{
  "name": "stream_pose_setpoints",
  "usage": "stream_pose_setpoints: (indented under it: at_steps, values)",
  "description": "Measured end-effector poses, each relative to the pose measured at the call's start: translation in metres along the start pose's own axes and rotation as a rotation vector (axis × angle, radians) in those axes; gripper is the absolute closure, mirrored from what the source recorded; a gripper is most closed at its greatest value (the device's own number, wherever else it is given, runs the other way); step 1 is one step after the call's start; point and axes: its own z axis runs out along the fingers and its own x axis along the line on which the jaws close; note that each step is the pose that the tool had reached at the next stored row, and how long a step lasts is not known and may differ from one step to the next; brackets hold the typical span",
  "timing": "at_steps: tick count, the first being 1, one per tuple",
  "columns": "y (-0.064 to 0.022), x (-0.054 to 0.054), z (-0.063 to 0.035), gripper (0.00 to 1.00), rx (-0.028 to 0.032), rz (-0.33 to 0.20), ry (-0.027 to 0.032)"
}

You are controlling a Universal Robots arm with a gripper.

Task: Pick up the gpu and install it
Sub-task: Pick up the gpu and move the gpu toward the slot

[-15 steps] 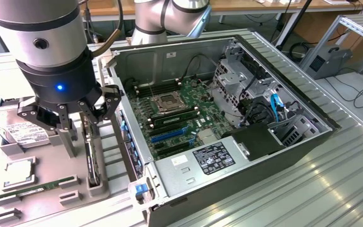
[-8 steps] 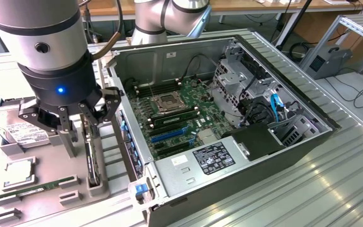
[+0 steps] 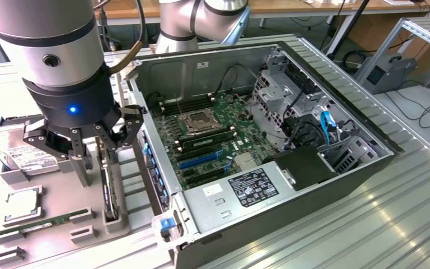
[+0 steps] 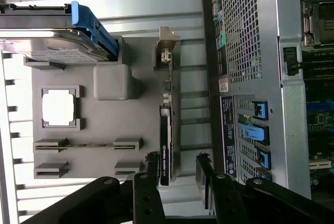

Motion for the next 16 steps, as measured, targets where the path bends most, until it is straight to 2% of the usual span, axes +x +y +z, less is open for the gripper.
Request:
stream_pose_setpoints:
  at_steps: [16]
  values:
    - [-0.0005,0.0006,0.0099,0.58,0.0,0.0,0.0]
